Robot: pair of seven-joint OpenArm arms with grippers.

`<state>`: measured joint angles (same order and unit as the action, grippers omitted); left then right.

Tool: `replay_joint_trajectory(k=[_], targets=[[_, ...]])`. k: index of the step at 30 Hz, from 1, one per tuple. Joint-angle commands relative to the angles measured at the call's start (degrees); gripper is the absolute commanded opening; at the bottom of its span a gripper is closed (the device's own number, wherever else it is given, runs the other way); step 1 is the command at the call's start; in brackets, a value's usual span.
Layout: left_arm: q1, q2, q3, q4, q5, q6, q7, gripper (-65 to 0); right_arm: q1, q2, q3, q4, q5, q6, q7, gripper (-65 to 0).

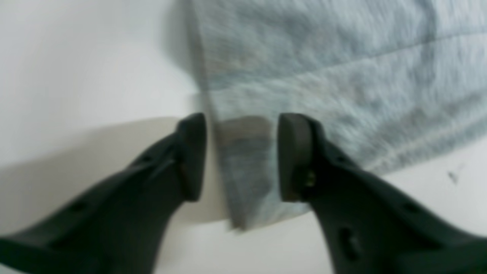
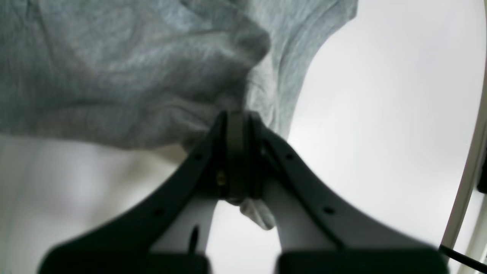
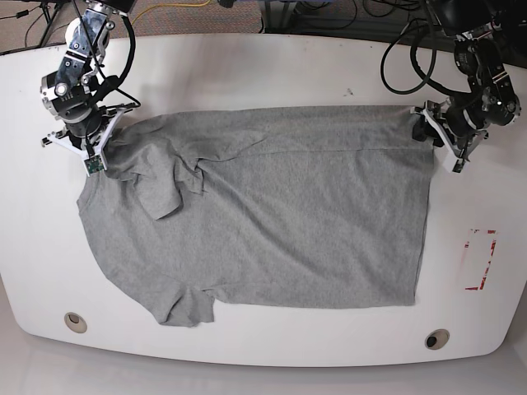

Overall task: Layout the t-shirt on the table in an organized manner, then fold the t-shirt properly
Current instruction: 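Grasp the shirt's hem corner with the left gripper, then pull the hem corner outward with the left gripper to straighten the shirt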

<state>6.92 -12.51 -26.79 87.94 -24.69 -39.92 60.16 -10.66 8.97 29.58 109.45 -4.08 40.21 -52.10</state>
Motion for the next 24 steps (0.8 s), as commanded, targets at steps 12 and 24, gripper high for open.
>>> replay_joint_trajectory(k=[12, 24], targets=[[-0.54, -0.54, 0.19, 1.33, -0.68, -0.08, -0.16, -60.6, 0.41, 0.04, 0.17, 1.19, 0.52, -0.21, 0.98, -64.5], [-0.10, -0.89, 0.02, 7.93, -0.59, -0.08, -0.25, -60.7, 0.41, 0.04, 0.17, 1.19, 0.52, -0.21, 0.98, -64.7]])
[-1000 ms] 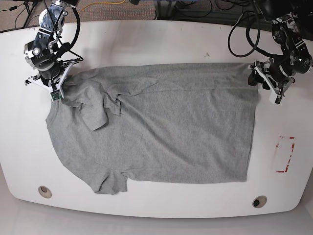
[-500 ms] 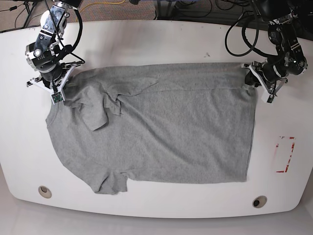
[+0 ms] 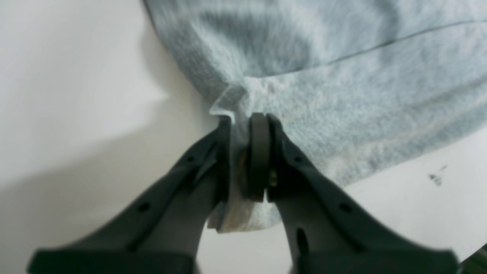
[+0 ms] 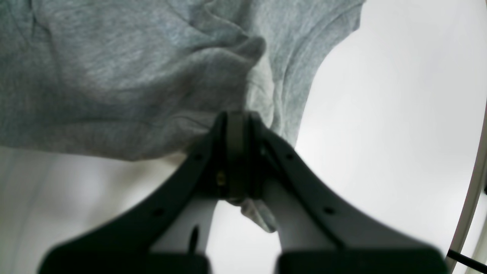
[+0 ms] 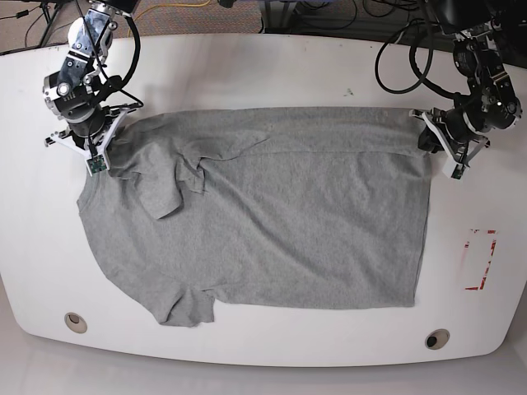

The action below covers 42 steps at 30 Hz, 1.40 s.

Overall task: Layout the t-shirt on the table in an organized manner, then fold the t-shirt properly
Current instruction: 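Pull the hem corner outward with the left gripper to straighten the shirt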

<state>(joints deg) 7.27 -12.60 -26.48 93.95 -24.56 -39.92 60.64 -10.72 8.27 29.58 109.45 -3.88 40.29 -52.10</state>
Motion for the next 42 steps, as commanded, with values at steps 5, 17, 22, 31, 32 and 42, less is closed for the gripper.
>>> replay_joint_trajectory(k=[5, 17, 22, 31, 32, 42], targets=[[0.34, -0.98, -0.29, 3.76, -0.54, -0.08, -0.73, -60.7, 0.48, 0.74, 0.17, 1.19, 0.32, -0.29, 0.98, -64.7], [3.24, -4.41, -0.29, 5.43, -0.37, -0.08, -0.64, -60.1, 0.30, 0.74, 0.17, 1.28, 0.32, -0.29, 0.98, -64.7], [3.59, -5.55, -0.38, 5.43, -0.37, -0.08, -0.64, -60.3, 0.22, 0.74, 0.17, 1.28, 0.32, -0.29, 0.98, -64.7], [3.15, -6.70, -0.38, 5.78, -0.37, -0.08, -0.64, -60.1, 0.13, 0.74, 0.17, 1.28, 0.23, -0.29, 0.98, -64.7], [3.15, -6.70, -0.38, 5.78, -0.37, -0.08, -0.64, -60.1, 0.13, 0.74, 0.17, 1.28, 0.23, -0.29, 0.98, -64.7], [-0.63, -6.34, -0.29, 5.34, -0.28, -0.08, -0.64, -60.7, 0.30, 0.74, 0.17, 1.72, 0.23, -0.29, 0.98, -64.7]])
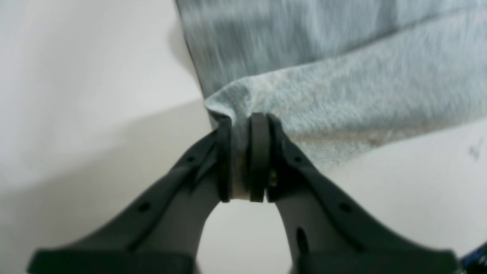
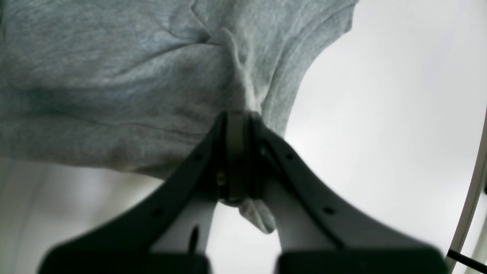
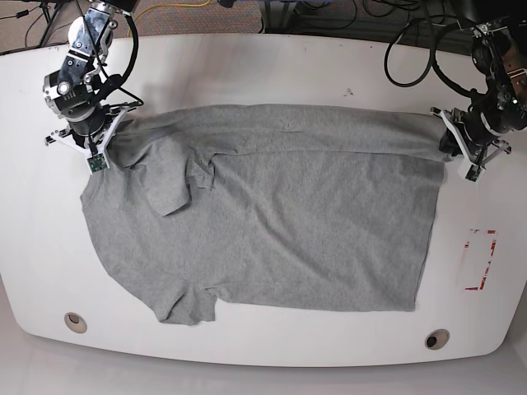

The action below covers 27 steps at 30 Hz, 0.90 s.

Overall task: Layout the t-shirt on the table in an organized manner, then fold the t-shirt properly
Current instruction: 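Pull the hem corner outward with the left gripper to straighten the shirt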

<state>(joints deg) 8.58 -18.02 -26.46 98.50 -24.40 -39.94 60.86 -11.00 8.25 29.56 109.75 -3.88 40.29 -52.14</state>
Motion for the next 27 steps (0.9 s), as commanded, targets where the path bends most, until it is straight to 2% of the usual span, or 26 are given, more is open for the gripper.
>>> replay_joint_trajectory(k=[1, 27], targets=[[-2.47, -0.92, -0.31, 0.71, -0.43, -0.06, -0.86, -60.7, 0.68, 0.76, 0.20, 1.41, 0.23, -0.29, 1.02, -64.7], [-13.72, -1.19, -0.22, -9.31, -0.43, -0.06, -0.95, -60.7, 5.60, 1.11, 3.45, -1.05, -0.30, -0.29, 1.02, -64.7]])
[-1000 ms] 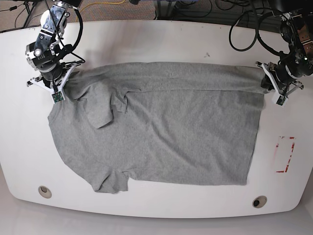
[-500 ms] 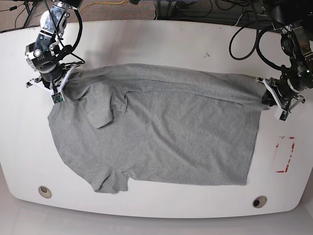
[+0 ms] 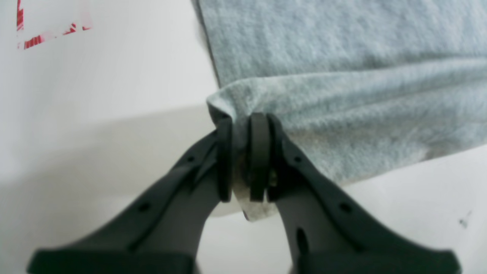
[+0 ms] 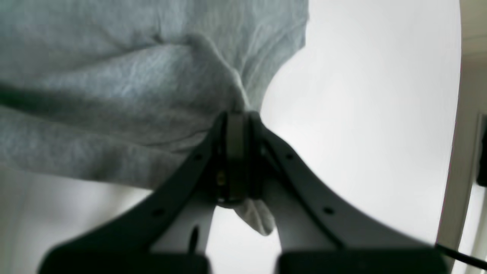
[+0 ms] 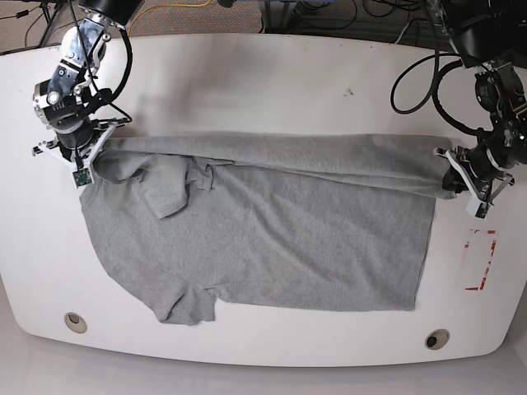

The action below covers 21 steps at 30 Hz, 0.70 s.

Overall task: Layout the t-shirt on the table in an organized manner, then fold the t-shirt properly
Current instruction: 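Pull the hem corner outward with the left gripper to straighten the shirt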

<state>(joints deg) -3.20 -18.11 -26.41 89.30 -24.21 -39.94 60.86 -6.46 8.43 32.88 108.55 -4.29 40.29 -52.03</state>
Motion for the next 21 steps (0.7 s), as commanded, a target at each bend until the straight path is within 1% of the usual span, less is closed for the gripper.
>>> replay_joint_trajectory(k=[1, 5, 11, 15, 21], targets=[[-2.47, -1.10, -0.27, -0.81, -0.63, -0.06, -0.95, -60.7, 1.32, 0.94, 0.13, -0.38, 0.12, -0.29, 0.91, -64.7], [-4.23, -1.19, -0.18, -3.19, -0.54, -0.06, -1.04, -60.6, 1.67, 1.38, 0.13, -1.70, 0.12, -0.29, 0.91, -64.7], [-6.34, -1.36, -0.18, -5.30, 2.98, -0.06, -1.12, -60.3, 2.63, 1.73, 0.13, -3.72, 0.12, -0.29, 0.91, -64.7], [-7.48, -1.36, -0.18, -7.14, 3.68, -0.06, -1.30, -60.3, 2.72, 1.73, 0.22, -5.56, 0.12, -0.29, 0.91, -64.4], [-7.74, -1.45, 0.70, -10.22, 3.68, -0.06, -5.26, -60.1, 2.81, 1.73, 0.22, -7.85, 0.12, -0.29, 0.91, -64.2]])
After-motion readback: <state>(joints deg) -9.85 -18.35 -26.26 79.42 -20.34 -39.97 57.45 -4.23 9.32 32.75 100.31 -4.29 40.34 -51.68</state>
